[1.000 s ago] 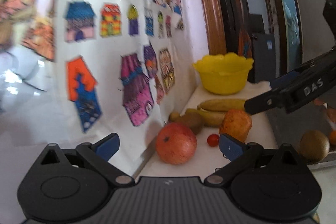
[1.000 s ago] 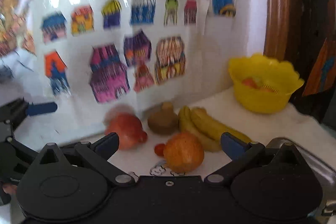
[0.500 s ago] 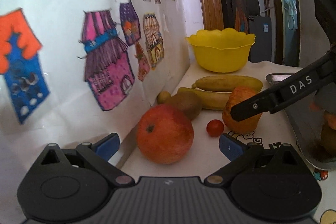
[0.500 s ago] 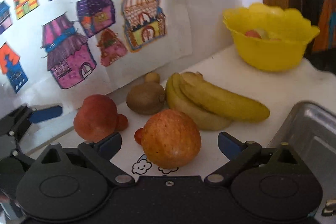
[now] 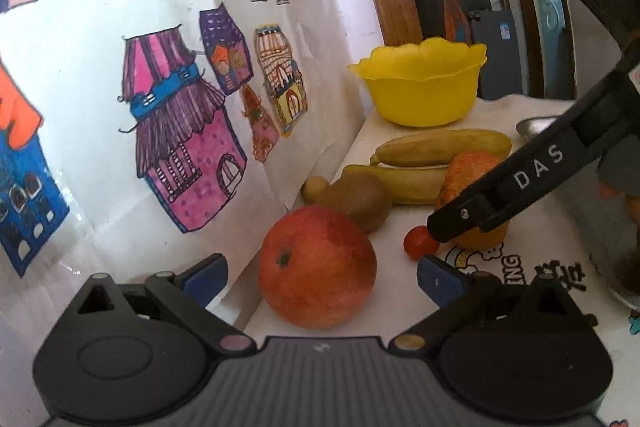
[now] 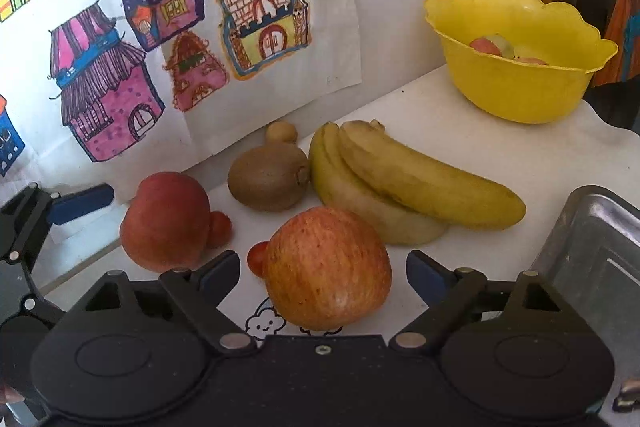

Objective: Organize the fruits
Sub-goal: 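Move the left tool to the red apple while the right tool approaches the striped apple, then close the left tool on the red apple while the right tool grasps the striped apple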

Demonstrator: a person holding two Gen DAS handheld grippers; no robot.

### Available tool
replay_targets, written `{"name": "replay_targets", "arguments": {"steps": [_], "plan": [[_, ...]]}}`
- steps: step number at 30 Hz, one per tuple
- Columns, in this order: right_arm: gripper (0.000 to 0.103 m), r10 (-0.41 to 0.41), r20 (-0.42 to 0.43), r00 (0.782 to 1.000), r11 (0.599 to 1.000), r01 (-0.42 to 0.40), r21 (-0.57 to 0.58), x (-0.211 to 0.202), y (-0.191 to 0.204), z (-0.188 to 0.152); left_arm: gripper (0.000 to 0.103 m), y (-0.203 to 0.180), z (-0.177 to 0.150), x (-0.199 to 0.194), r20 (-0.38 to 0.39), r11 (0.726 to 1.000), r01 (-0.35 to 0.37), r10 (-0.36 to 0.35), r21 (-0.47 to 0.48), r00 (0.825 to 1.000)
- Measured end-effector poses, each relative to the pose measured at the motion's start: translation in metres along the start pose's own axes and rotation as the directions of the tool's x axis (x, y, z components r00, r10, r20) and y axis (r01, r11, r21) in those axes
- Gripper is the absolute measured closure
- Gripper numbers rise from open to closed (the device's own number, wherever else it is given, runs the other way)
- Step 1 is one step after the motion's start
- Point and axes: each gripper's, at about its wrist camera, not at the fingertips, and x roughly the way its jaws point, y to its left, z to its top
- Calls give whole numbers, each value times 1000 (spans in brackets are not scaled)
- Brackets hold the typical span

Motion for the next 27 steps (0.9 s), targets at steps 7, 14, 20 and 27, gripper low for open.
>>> {"name": "replay_targets", "arguments": {"steps": [7, 14, 20, 27], "plan": [[15, 0, -11, 1000, 1000, 0, 10, 3, 0, 2, 1, -3, 1, 6, -6, 999, -5, 6, 46, 1000], [17, -9, -57, 998, 1000, 10, 12, 10, 1, 5, 3, -2, 4, 14, -4, 998, 22, -22, 56, 1000], [19, 12, -68, 998, 1000, -11, 16, 14, 2, 6, 7, 2, 6, 18, -15, 999, 22, -21, 47, 1000], [30, -5, -58, 998, 1000, 6, 19, 15, 1, 5, 10, 8, 6, 23, -27, 999, 27, -27, 21, 999]]}}
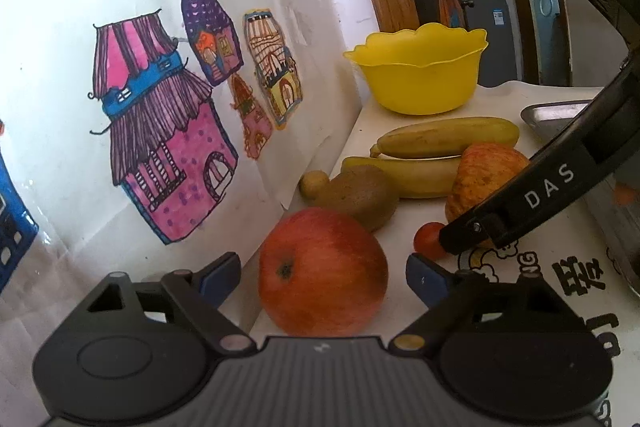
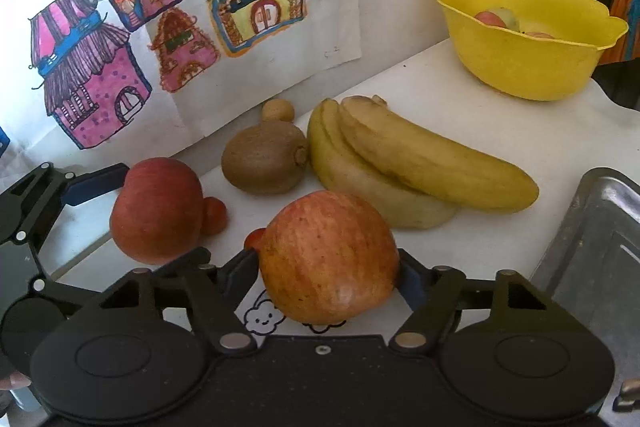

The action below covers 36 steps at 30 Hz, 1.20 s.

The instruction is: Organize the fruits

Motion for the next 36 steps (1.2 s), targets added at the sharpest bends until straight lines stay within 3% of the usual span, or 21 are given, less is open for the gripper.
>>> {"name": "replay_targets", "arguments": {"steps": [6, 10, 12, 18, 36], "plan": [[32, -8, -8, 1000, 1000, 8, -7, 3, 1, 1, 11, -1, 1, 1, -3, 1000, -9, 9, 2, 1000], [35, -11, -4, 1000, 1000, 11, -7, 3, 1, 0, 27, 3, 3, 6, -15, 1000, -3, 3, -28, 1000], [35, -11, -4, 1000, 1000, 11, -10, 3, 1, 0, 30, 7, 3, 9, -34, 998, 21, -23, -60, 999], [35, -10, -2, 1000, 1000, 10, -11, 3, 3, 0, 31, 14, 1, 9, -39, 992, 31, -36, -124, 999], [36, 56, -32, 998, 997, -57, -48, -29, 4, -26, 31, 6, -14, -29, -43, 987, 102, -109, -128, 993]]}}
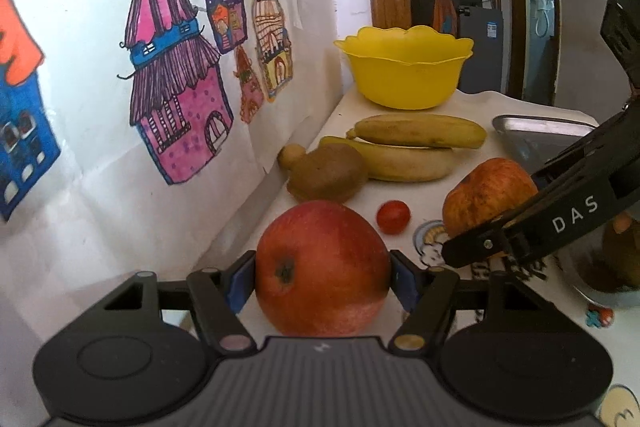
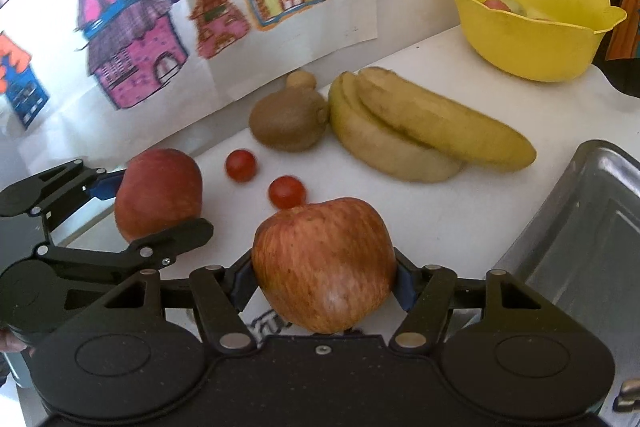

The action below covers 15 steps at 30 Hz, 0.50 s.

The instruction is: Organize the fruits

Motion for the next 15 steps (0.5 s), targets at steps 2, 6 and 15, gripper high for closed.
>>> {"name": "replay_targets", "arguments": {"steps": [2, 6, 15], "plan": [[36, 12, 4, 1000, 1000, -12, -3, -4, 3, -6, 31, -3, -4, -7, -1, 1000, 4, -4, 1, 1000], [36, 34, 13, 999, 999, -34, -12, -11, 8, -19, 31, -8, -11, -21, -2, 1000, 10, -10, 1, 1000], [36, 93, 50, 994, 994, -90, -63, -32, 24, -56, 31, -17, -34, -55, 14, 1000, 19, -19, 16, 1000]]}}
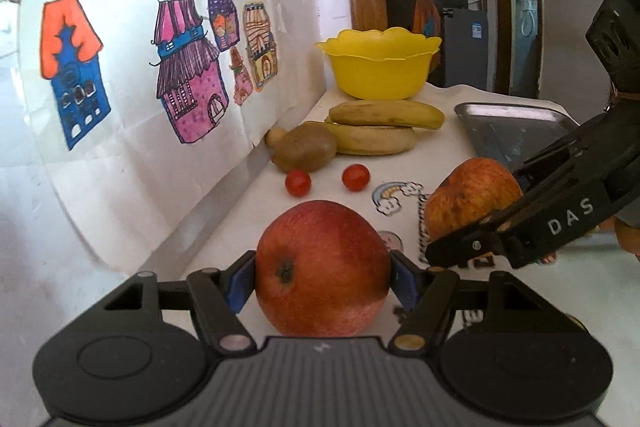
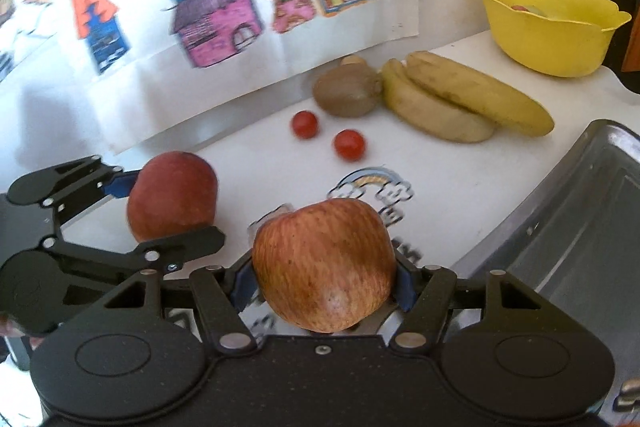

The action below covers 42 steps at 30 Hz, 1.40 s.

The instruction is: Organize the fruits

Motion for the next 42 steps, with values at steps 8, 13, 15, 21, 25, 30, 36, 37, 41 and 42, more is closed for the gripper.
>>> {"name": "replay_targets", "arguments": {"steps": [8, 13, 15, 21, 25, 30, 36, 37, 41, 42], "plan": [[36, -9, 48, 999, 991, 16, -134, -25, 30, -40, 31, -10, -15, -26, 8, 1000, 10, -10, -2, 1000], [36, -35, 72, 997, 986, 46, -159, -42, 40, -66, 31, -19, -27, -44, 28, 1000, 10, -9, -24, 1000], [36, -42, 70, 997, 987, 52, -153, -47, 42, -75, 31, -21, -29, -49, 30, 999, 17, -16, -35, 999], [36, -56, 91, 994, 987, 68, -143, -65, 48, -96, 31, -33, -36, -64, 30, 998, 40, -38, -51, 999], [36, -60, 111, 992, 989, 74, -128, -78, 48, -110, 31, -43, -40, -71, 28, 997, 55, -54, -51, 998], [36, -63, 122, 991, 992, 76, -103, -93, 42, -123, 31, -60, -41, -78, 27, 994, 93, -91, -54, 995], [36, -97, 152, 984, 991, 110, -81, -109, 33, -141, 31, -80, -46, -82, 53, 993, 111, -109, -44, 993], [36, -102, 158, 982, 990, 116, -80, -112, 32, -143, 31, -82, -46, -83, 54, 992, 119, -117, -49, 992], [36, -105, 180, 978, 991, 118, -62, -120, 28, -152, 31, -92, -46, -83, 63, 988, 144, -140, -48, 988], [36, -107, 188, 976, 991, 119, -57, -122, 27, -153, 31, -94, -46, -83, 64, 989, 141, -138, -40, 988]]}}
